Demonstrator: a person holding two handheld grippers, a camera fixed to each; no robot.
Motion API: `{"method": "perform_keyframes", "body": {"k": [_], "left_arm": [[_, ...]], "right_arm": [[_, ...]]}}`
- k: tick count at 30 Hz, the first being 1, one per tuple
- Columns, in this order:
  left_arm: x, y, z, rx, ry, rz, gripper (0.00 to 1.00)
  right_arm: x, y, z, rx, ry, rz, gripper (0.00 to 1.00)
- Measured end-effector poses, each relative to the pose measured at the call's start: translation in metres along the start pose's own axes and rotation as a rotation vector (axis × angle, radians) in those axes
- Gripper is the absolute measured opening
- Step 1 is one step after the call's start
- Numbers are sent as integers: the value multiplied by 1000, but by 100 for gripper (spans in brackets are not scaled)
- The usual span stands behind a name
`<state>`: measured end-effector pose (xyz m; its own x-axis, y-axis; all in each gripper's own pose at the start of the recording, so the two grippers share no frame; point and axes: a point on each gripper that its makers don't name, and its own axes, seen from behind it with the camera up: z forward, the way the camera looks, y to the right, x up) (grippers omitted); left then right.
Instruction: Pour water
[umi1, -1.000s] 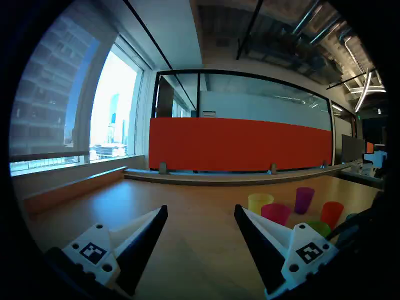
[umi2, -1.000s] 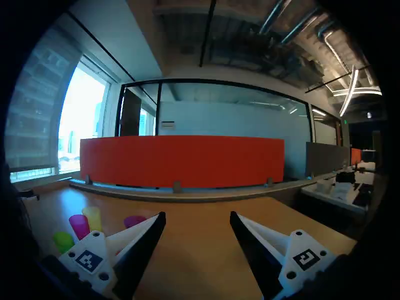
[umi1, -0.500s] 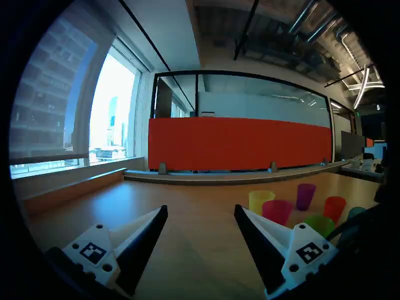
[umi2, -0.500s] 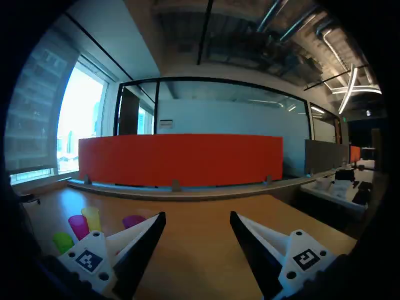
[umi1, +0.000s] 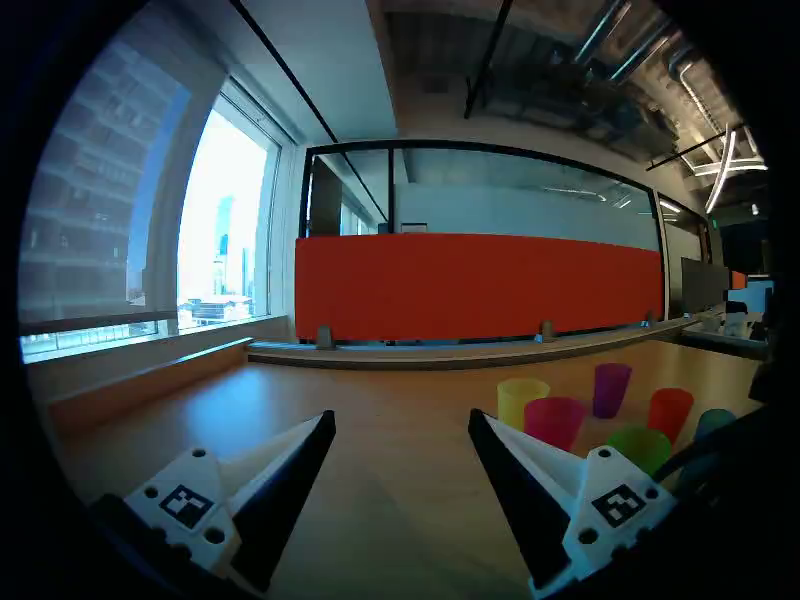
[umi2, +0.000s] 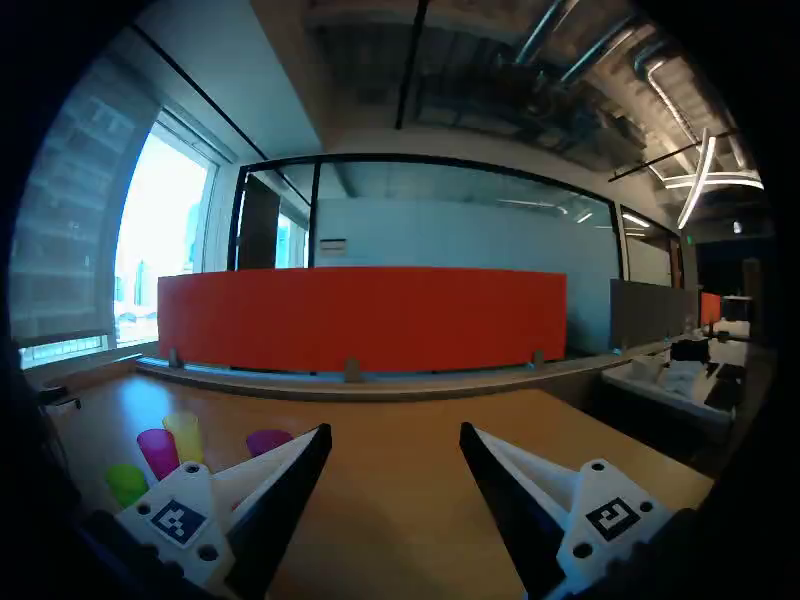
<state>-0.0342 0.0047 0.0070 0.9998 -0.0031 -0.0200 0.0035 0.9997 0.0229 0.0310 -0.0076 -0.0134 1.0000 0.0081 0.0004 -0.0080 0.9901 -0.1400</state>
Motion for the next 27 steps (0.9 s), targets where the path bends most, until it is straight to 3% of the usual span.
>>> {"method": "perform_keyframes", "body": {"k": [13, 21, 27], "left_arm": [[2, 0, 0, -1, -1, 2, 99], [1, 0, -1, -1, -1, 3, 100], [2, 0, -1, -1, -1, 2, 99]], "right_arm": [[2, -1, 0, 10, 28, -30, 99], [-14, 7, 6, -18, 38, -81, 99], [-27, 6, 9, 5, 70, -71, 99]]}}
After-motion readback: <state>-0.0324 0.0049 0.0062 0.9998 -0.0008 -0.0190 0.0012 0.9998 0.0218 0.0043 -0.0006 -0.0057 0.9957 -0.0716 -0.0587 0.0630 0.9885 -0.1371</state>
